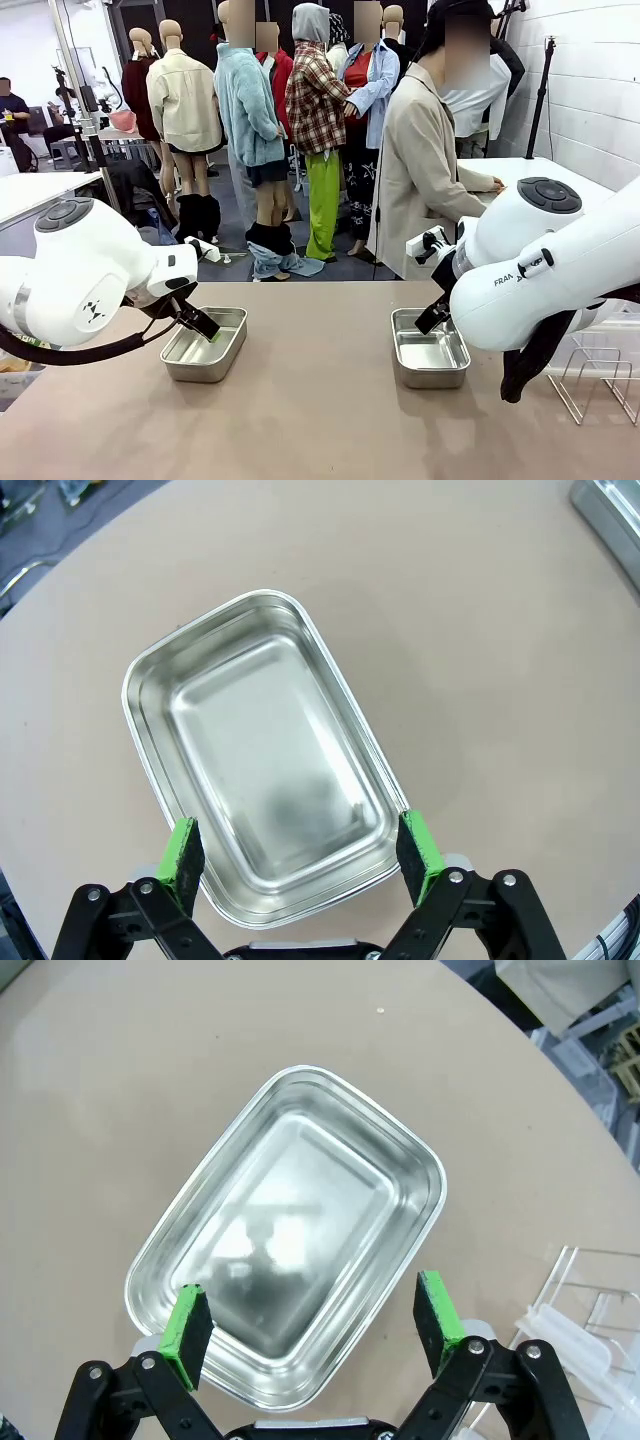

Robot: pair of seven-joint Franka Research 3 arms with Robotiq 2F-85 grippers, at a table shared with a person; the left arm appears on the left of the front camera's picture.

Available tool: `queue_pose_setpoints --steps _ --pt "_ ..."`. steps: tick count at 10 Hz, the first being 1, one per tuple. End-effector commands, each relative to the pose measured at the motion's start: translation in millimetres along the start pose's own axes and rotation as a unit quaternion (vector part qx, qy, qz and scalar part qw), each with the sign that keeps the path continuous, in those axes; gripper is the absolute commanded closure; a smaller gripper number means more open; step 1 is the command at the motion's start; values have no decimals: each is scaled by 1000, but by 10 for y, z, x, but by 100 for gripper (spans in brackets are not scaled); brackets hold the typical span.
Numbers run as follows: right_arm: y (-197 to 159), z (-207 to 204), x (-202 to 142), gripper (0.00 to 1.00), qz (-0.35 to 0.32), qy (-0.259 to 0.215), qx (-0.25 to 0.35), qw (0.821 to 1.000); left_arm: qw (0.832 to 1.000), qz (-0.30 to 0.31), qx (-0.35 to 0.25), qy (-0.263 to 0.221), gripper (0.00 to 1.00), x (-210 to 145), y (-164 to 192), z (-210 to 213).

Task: Place the bread in airtight containers.
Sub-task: Lift both Airtight Container.

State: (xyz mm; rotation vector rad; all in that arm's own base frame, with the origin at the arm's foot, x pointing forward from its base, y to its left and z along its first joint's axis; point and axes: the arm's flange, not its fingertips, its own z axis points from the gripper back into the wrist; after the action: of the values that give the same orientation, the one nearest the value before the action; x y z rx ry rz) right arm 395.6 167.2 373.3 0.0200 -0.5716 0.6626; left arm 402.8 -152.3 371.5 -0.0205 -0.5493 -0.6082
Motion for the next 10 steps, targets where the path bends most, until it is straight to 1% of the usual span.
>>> queue_pose_setpoints --steps 1,2,3,5,6,7,8,10 --pt "-35 181 107 0 7 -22 -24 999 999 -31 18 -14 0 142 42 151" --pt "-104 376 189 0 2 -43 -43 998 998 -40 21 -33 0 272 113 325" --pt "-233 583 251 0 -8 -66 -68 995 997 -46 38 -45 0 372 227 528" --pt "-632 915 242 0 -59 -82 -114 988 996 -35 61 -60 0 416 538 938" --pt "-918 1113 163 0 -95 -87 -141 982 996 -21 67 -57 0 381 744 1119" --pt "-1293 1376 23 0 -153 -102 -166 969 995 8 78 -58 0 308 1000 1317" --pt "-1561 1564 -135 0 -184 -112 -180 960 995 27 75 -53 0 224 1168 1418" --pt "-2188 1736 -544 0 -265 -115 -193 938 991 84 92 -43 0 -61 1588 1677"
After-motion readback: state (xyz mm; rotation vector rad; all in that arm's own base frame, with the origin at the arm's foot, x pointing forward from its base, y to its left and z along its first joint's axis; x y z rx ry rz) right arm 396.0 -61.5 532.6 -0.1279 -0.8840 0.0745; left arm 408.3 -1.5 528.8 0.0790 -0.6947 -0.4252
